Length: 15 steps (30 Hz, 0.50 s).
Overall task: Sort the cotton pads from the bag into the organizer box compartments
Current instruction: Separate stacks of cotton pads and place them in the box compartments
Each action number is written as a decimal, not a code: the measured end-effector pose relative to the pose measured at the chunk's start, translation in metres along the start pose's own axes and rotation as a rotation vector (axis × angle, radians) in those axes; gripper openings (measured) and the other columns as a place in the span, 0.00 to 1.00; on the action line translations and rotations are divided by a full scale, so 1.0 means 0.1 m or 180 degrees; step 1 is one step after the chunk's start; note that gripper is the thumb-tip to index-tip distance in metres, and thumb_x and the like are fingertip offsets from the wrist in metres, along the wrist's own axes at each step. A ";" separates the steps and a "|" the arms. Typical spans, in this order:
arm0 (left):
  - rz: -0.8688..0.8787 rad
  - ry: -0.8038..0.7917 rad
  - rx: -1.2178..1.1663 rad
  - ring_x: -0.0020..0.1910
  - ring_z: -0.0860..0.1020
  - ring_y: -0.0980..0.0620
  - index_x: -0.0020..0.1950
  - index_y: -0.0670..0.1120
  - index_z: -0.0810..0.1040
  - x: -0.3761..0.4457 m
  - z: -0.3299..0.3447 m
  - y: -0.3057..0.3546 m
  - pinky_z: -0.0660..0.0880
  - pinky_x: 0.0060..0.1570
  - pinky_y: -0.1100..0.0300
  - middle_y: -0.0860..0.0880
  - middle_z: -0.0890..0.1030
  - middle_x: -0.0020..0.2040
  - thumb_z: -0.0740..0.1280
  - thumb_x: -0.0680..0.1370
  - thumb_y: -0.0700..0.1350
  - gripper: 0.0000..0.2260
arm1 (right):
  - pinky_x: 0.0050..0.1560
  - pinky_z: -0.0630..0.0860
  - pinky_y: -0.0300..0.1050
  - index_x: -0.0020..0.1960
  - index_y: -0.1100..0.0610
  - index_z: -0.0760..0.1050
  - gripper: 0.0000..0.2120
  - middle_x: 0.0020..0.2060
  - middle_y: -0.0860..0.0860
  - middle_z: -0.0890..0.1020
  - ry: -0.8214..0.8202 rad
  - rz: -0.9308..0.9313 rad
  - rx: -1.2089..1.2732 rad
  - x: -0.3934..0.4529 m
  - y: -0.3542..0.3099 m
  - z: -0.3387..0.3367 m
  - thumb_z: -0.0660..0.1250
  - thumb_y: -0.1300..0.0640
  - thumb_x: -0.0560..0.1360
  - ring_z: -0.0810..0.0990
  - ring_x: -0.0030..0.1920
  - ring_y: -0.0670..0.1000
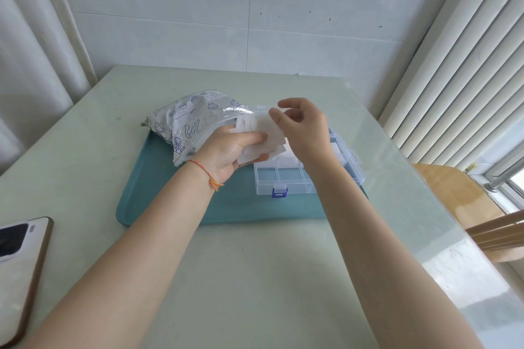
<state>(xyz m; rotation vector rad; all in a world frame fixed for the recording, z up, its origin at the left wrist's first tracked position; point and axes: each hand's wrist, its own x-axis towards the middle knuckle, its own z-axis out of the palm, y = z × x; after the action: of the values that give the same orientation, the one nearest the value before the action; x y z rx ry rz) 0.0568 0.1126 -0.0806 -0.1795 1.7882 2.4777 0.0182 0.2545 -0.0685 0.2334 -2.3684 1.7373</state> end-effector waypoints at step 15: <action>0.0112 0.0330 0.0166 0.31 0.82 0.50 0.48 0.40 0.80 0.04 -0.10 0.00 0.75 0.27 0.63 0.43 0.82 0.42 0.71 0.75 0.34 0.03 | 0.37 0.75 0.39 0.41 0.58 0.78 0.06 0.36 0.54 0.77 -0.0753 0.0660 0.1382 0.12 0.00 -0.32 0.70 0.60 0.76 0.75 0.34 0.48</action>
<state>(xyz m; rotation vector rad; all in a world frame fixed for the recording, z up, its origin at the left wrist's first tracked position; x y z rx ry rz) 0.0531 0.1026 -0.0841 -0.2802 1.9099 2.4854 0.0084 0.2850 -0.0563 0.2761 -2.1976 2.4397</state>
